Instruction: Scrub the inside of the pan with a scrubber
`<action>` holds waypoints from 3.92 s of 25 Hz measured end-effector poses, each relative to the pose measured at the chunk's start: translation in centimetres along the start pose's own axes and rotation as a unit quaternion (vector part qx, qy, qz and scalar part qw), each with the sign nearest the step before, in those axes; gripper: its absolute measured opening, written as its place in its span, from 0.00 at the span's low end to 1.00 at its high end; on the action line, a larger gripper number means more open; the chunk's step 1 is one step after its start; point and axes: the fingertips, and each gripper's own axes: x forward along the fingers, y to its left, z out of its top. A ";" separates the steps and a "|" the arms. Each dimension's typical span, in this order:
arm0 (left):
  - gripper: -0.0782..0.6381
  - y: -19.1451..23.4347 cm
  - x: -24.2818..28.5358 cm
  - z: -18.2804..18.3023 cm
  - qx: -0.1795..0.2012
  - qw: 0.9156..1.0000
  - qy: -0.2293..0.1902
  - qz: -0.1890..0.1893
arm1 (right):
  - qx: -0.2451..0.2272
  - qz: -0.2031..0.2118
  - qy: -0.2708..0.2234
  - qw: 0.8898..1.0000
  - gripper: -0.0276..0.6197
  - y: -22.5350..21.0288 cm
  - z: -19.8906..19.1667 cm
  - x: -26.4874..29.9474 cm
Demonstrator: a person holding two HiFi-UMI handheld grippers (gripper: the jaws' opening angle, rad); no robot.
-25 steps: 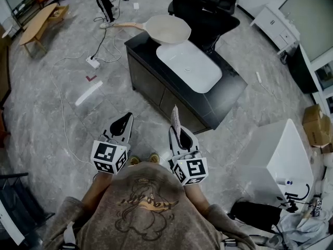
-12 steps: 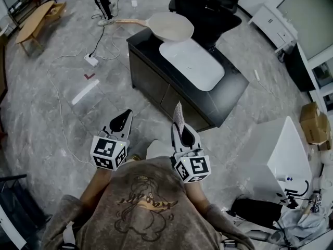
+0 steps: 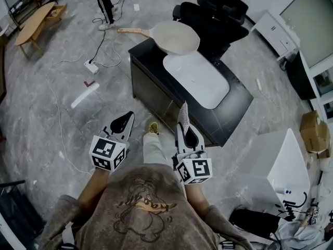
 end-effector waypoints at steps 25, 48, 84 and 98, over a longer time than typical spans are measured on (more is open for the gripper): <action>0.13 11.8 25.5 12.6 0.023 1.000 -0.012 0.001 | 0.002 0.065 0.012 0.998 0.17 -15.6 6.8 27.7; 0.55 17.8 34.9 14.3 0.088 0.990 0.051 -0.096 | 0.017 0.039 0.034 0.999 0.17 -17.4 6.6 36.4; 0.47 29.8 45.4 -1.9 0.376 0.793 0.413 -0.245 | -0.023 0.105 0.164 0.981 0.17 -17.7 1.1 47.3; 0.46 29.6 45.0 -1.8 0.340 0.796 0.412 -0.284 | 0.017 0.241 0.326 0.914 0.17 -12.5 -9.3 53.9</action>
